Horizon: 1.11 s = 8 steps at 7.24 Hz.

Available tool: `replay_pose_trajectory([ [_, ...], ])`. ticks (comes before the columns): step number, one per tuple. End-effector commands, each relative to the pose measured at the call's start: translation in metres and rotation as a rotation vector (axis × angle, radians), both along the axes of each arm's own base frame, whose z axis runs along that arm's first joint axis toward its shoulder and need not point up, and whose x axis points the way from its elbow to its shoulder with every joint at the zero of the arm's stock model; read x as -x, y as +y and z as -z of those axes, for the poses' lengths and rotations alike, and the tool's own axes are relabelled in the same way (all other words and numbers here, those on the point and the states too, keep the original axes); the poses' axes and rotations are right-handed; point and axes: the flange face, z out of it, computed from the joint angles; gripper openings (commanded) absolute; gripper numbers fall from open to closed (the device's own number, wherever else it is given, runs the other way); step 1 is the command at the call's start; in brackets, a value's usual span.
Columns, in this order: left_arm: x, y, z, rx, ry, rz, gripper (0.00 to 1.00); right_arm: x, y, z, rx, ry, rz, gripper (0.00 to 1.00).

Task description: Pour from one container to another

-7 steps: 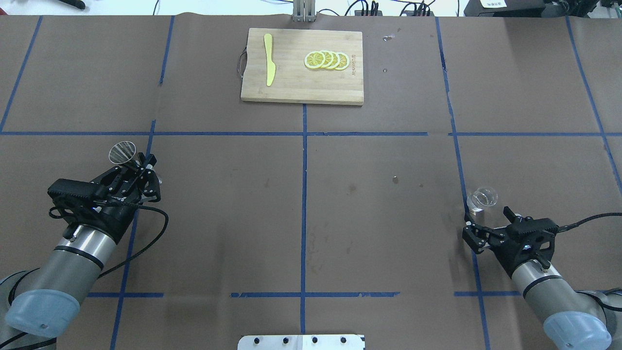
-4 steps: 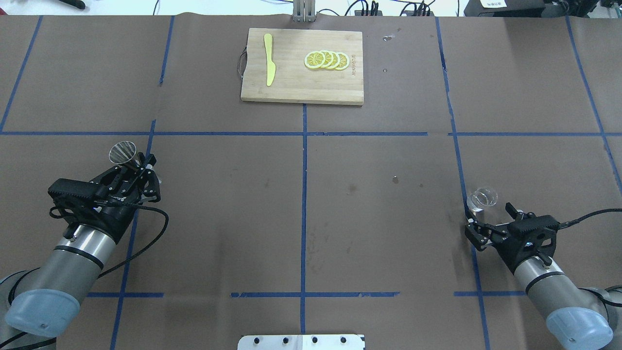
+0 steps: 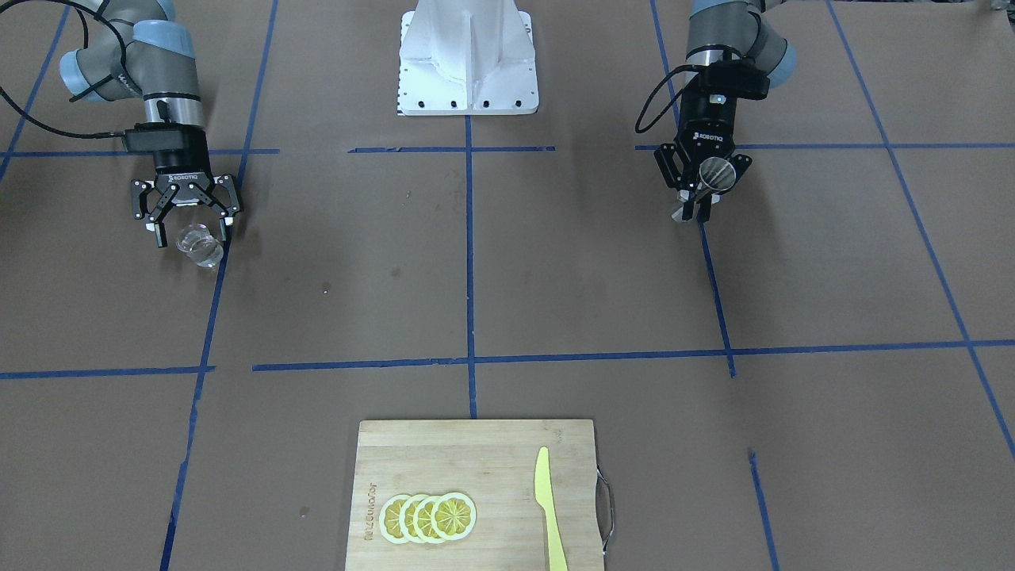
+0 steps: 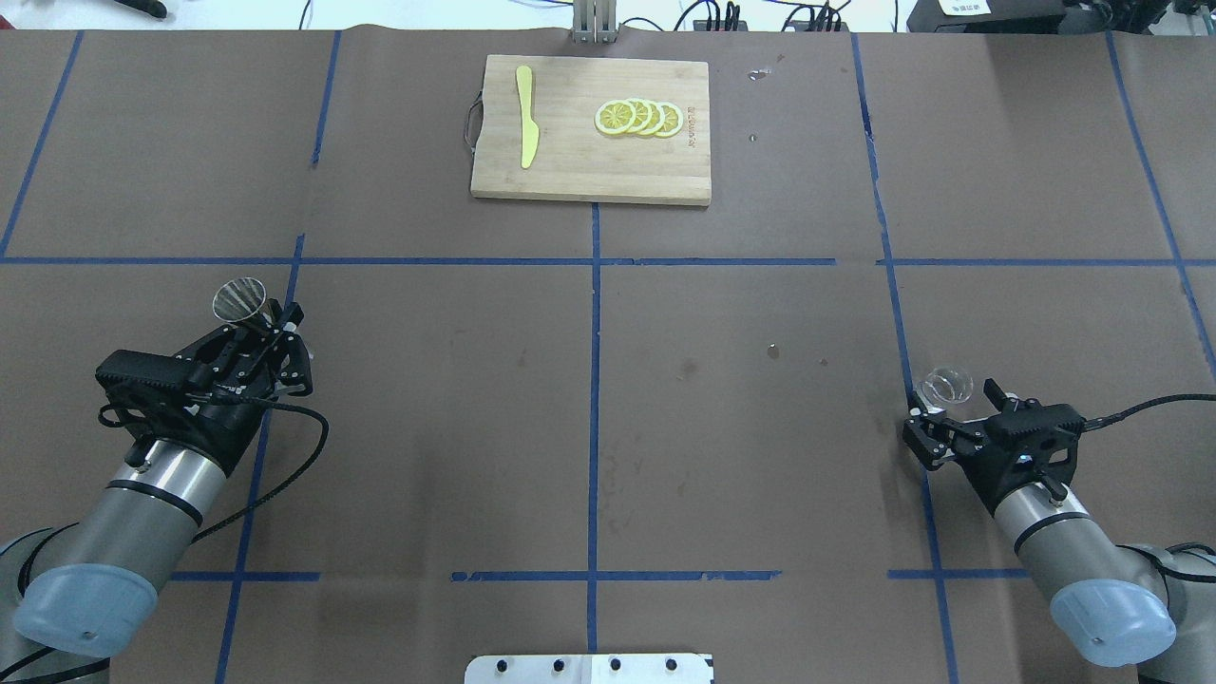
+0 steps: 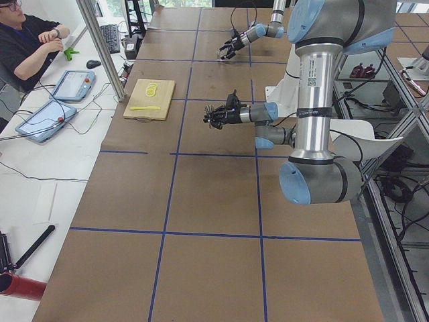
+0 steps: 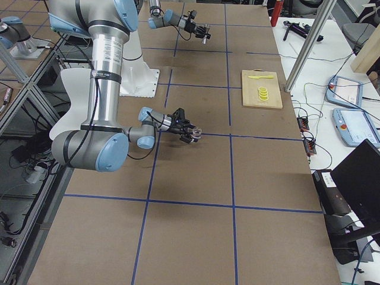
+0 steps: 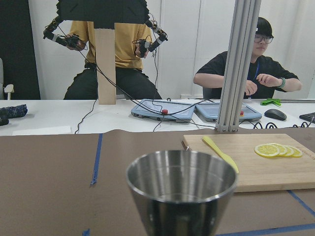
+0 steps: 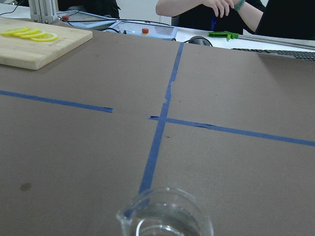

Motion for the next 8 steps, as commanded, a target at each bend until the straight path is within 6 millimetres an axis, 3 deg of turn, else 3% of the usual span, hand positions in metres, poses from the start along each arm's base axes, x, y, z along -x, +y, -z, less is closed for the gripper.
replay_pose_trajectory([
  [1,-0.001,0.0,-0.003,0.0,-0.007,0.0,0.0,-0.002,-0.005,-0.006,0.004,0.009,-0.012,1.0],
  [2,-0.001,0.0,-0.003,0.0,-0.009,0.0,0.0,-0.001,-0.007,-0.005,0.004,0.003,-0.014,1.0],
  [4,-0.001,0.0,-0.003,0.001,-0.01,0.0,0.0,0.026,-0.014,0.007,-0.007,-0.015,-0.013,1.0],
  [8,-0.002,0.0,-0.001,-0.001,-0.004,0.0,0.0,0.019,-0.015,0.001,-0.011,-0.026,-0.015,1.0],
])
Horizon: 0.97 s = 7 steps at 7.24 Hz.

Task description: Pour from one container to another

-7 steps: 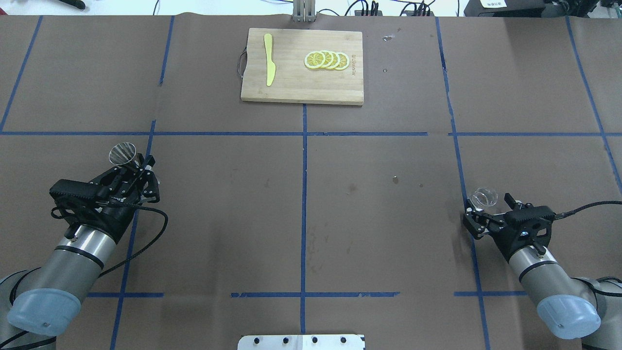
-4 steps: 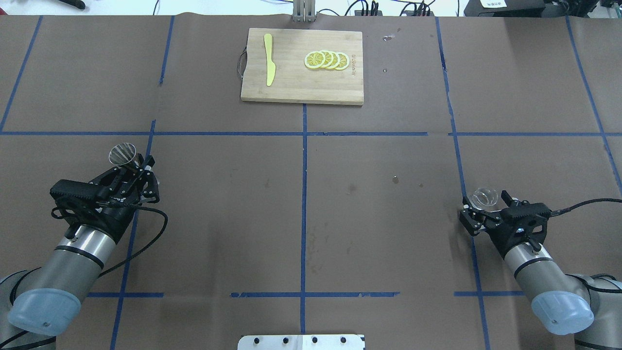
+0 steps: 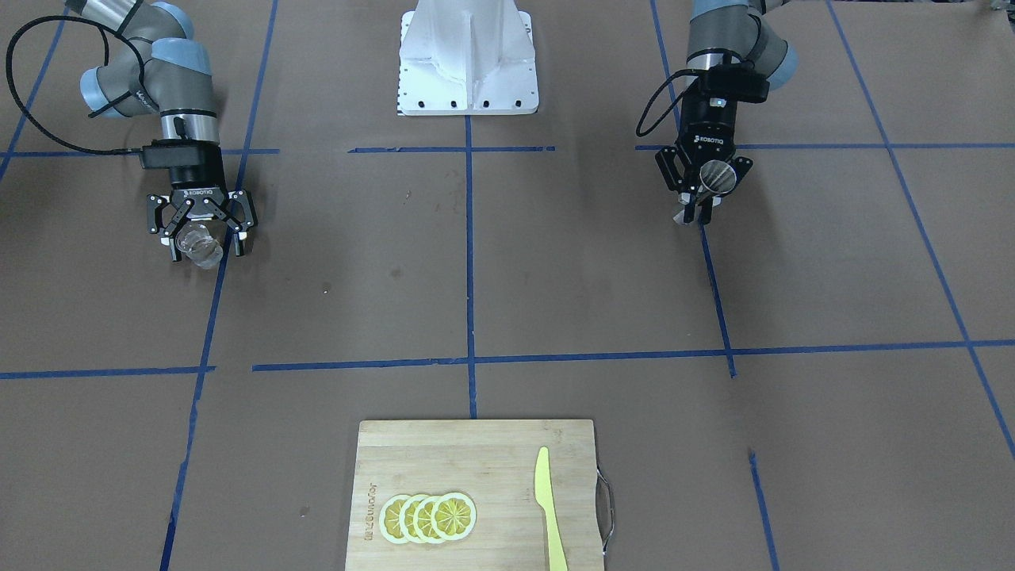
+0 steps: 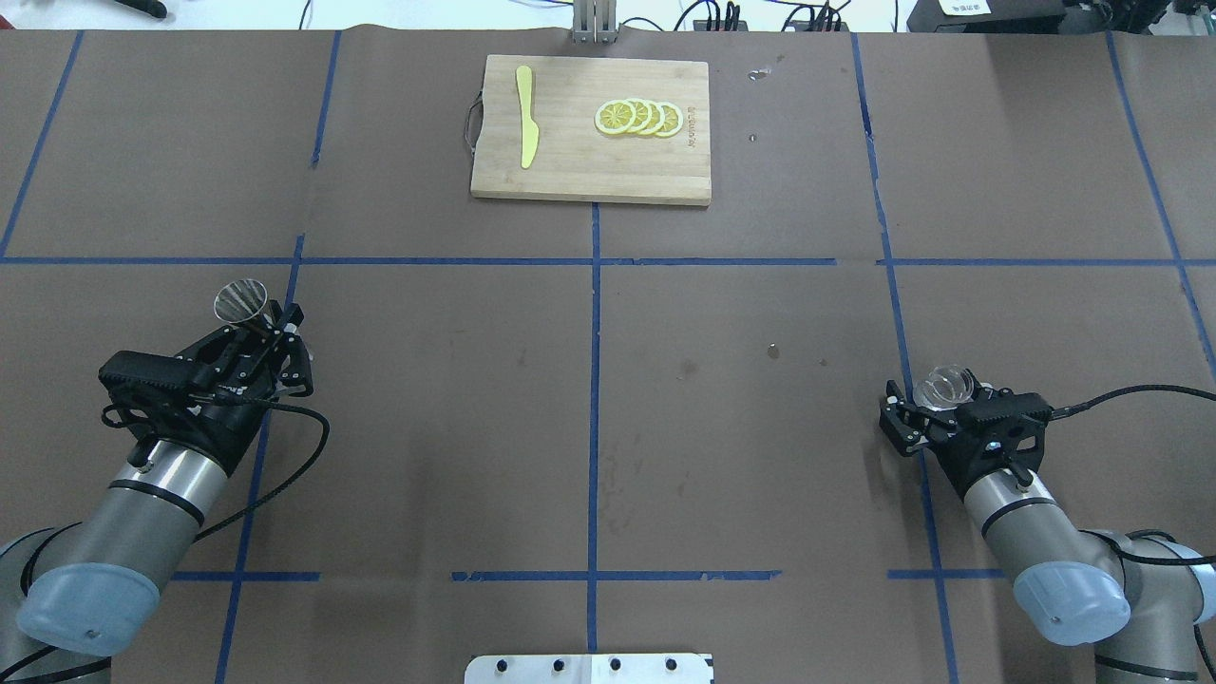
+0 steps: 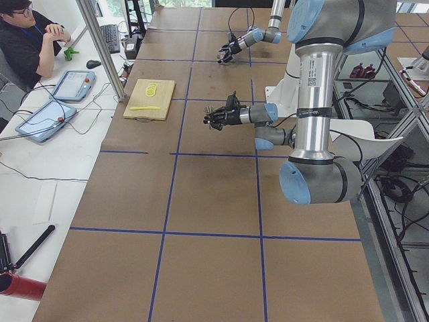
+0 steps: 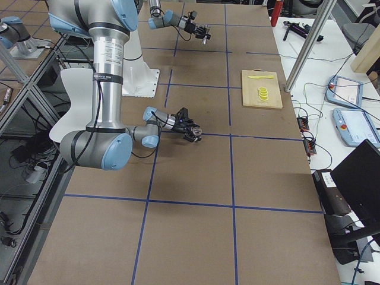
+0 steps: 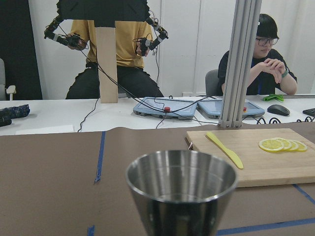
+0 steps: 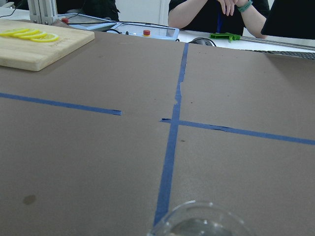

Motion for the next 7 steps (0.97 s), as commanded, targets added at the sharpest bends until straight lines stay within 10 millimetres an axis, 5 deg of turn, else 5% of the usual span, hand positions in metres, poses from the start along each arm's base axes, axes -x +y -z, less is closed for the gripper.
replay_pose_trajectory([
  [1,-0.0005,-0.0001,0.0012,-0.001,0.004,0.0,0.0,-0.0064,0.0007,-0.0025,-0.012,-0.017,0.003,1.0],
  [5,-0.0005,-0.0001,0.0012,-0.001,0.004,0.0,0.0,-0.0083,0.0,-0.0052,-0.012,-0.015,-0.004,0.99],
  [7,-0.0004,-0.0001,-0.0001,0.0,0.001,0.0,0.0,-0.0103,0.0004,-0.0048,-0.012,-0.016,-0.004,0.83],
])
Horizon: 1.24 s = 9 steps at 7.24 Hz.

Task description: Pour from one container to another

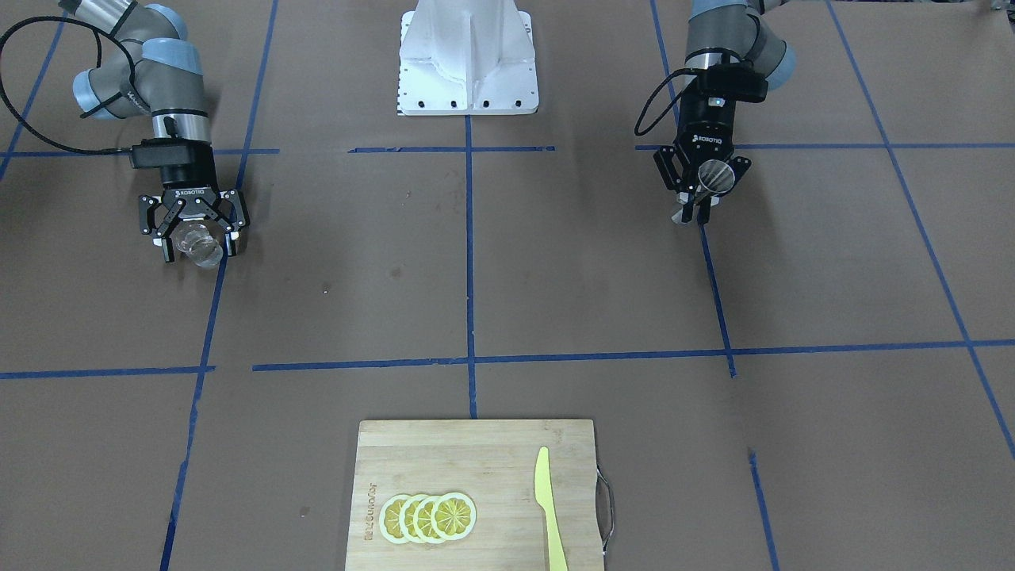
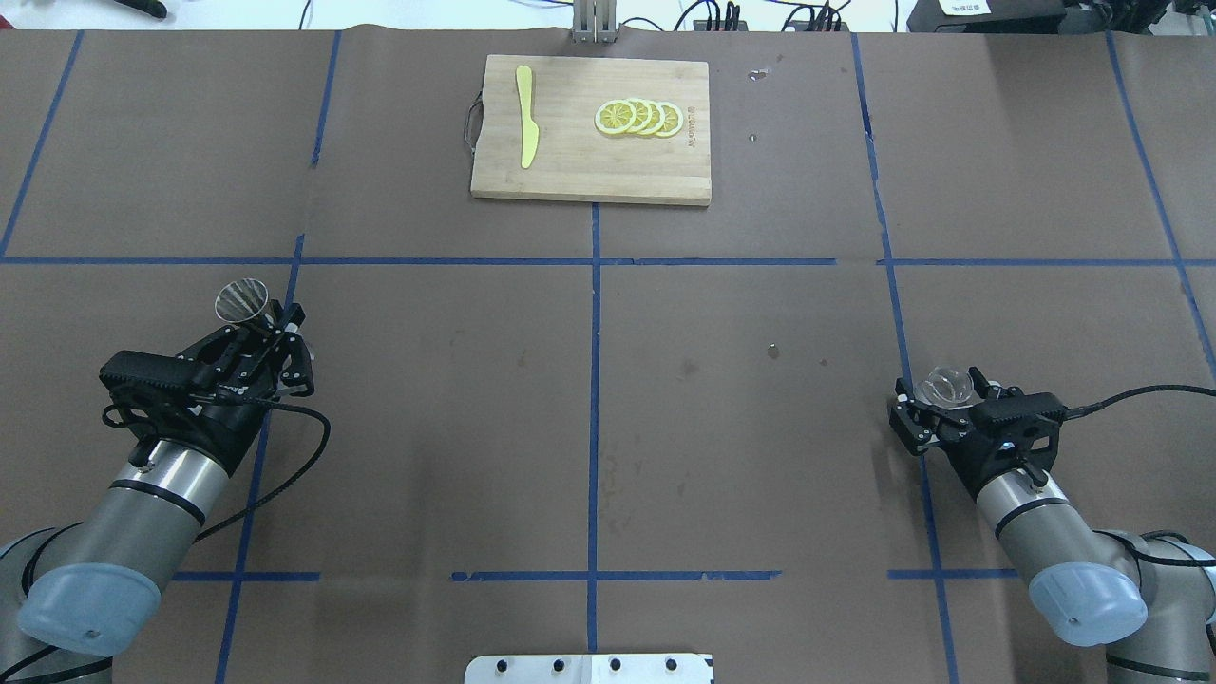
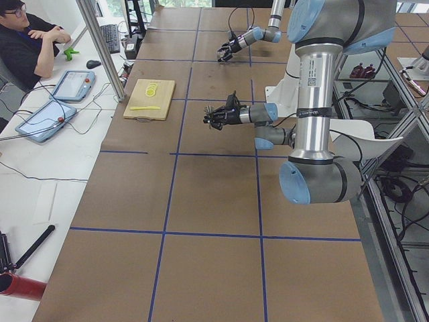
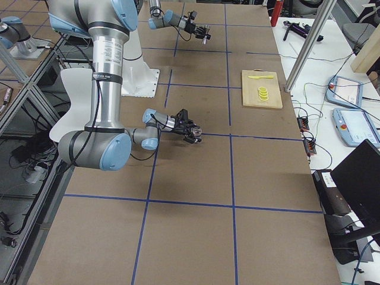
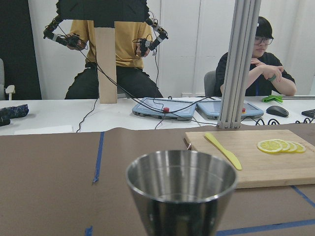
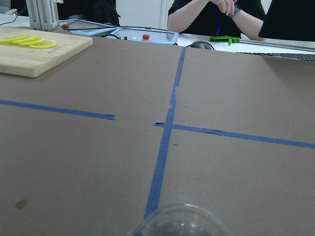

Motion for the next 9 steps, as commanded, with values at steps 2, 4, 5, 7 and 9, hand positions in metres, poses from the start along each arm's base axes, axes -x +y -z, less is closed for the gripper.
replay_pose_trajectory([
  [2,-0.001,0.0,-0.004,0.002,-0.008,0.0,0.0,-0.001,0.0,0.0,0.0,0.0,0.0,0.64],
  [4,-0.002,0.0,-0.003,0.001,-0.006,0.0,0.0,-0.001,0.0,0.0,-0.001,0.001,0.002,0.25],
  [5,-0.001,0.0,-0.002,0.001,-0.006,0.002,0.0,-0.001,0.0,0.002,0.0,-0.002,0.005,0.08],
  [7,-0.002,0.0,-0.001,0.001,-0.003,0.0,0.0,-0.003,0.0,0.022,-0.008,-0.041,0.004,0.0],
  [9,-0.004,0.001,0.0,0.0,-0.003,-0.005,0.0,-0.006,0.001,0.055,-0.014,-0.106,0.016,0.0],
])
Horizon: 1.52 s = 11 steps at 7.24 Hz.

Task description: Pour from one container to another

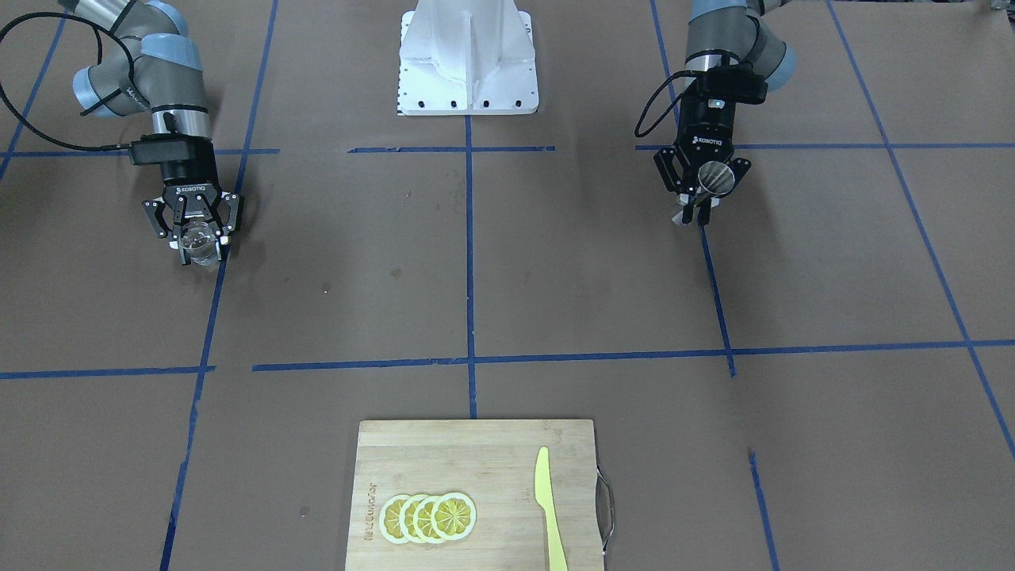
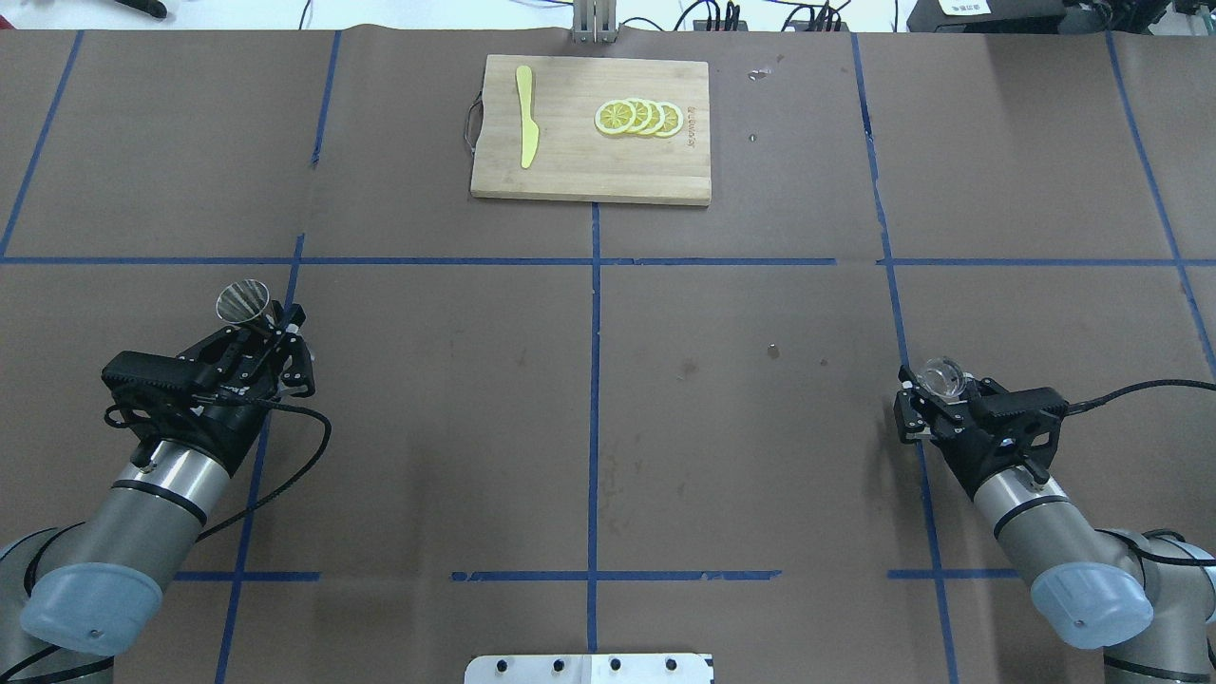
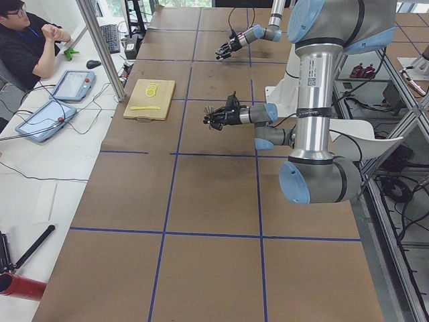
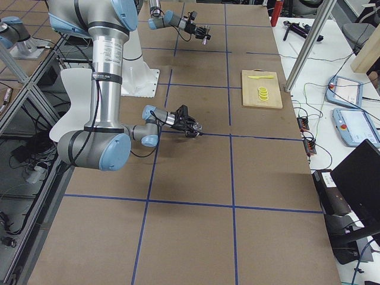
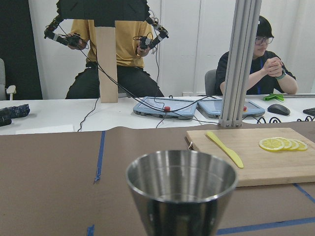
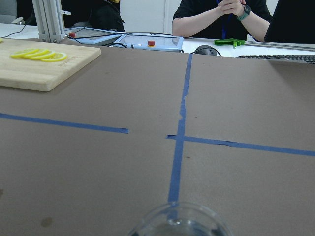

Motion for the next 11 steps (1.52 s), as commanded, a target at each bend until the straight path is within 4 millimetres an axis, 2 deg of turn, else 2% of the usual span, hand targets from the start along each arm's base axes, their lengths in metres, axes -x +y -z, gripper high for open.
replay_pose_trajectory([
  [1,-0.013,0.003,0.013,-0.004,0.018,-0.017,0.0,-0.006,-0.001,0.036,-0.001,-0.072,0.024,0.0],
  [2,-0.051,-0.005,0.051,-0.054,-0.003,-0.029,0.0,-0.007,-0.005,0.05,-0.012,-0.078,0.042,0.0],
  [3,-0.086,-0.011,0.104,-0.114,-0.016,-0.038,0.0,-0.008,-0.011,0.055,-0.055,-0.006,0.063,0.0],
  [4,-0.099,-0.011,0.127,-0.132,-0.001,-0.063,0.0,-0.012,-0.015,0.075,-0.088,-0.001,0.066,0.0],
  [5,-0.109,-0.009,0.143,-0.154,0.006,-0.174,0.0,-0.014,-0.021,0.087,-0.111,0.008,0.072,0.0],
  [6,-0.114,-0.013,0.163,-0.204,-0.029,-0.23,0.0,-0.01,-0.033,0.104,-0.154,0.047,0.099,0.0],
  [7,-0.114,-0.021,0.174,-0.23,-0.043,-0.255,0.0,-0.005,-0.039,0.122,-0.178,0.037,0.117,0.0],
  [8,-0.111,-0.036,0.183,-0.248,-0.027,-0.33,0.0,-0.004,-0.04,0.128,-0.187,0.045,0.126,0.0],
  [9,-0.108,-0.056,0.194,-0.269,-0.011,-0.426,0.0,0.011,-0.045,0.154,-0.233,0.058,0.146,0.0],
  [10,-0.111,-0.069,0.196,-0.276,-0.018,-0.472,0.0,0.023,-0.05,0.174,-0.236,0.088,0.151,0.0],
  [11,-0.122,-0.089,0.199,-0.282,-0.034,-0.531,0.0,0.03,-0.051,0.204,-0.232,0.101,0.16,0.0],
])
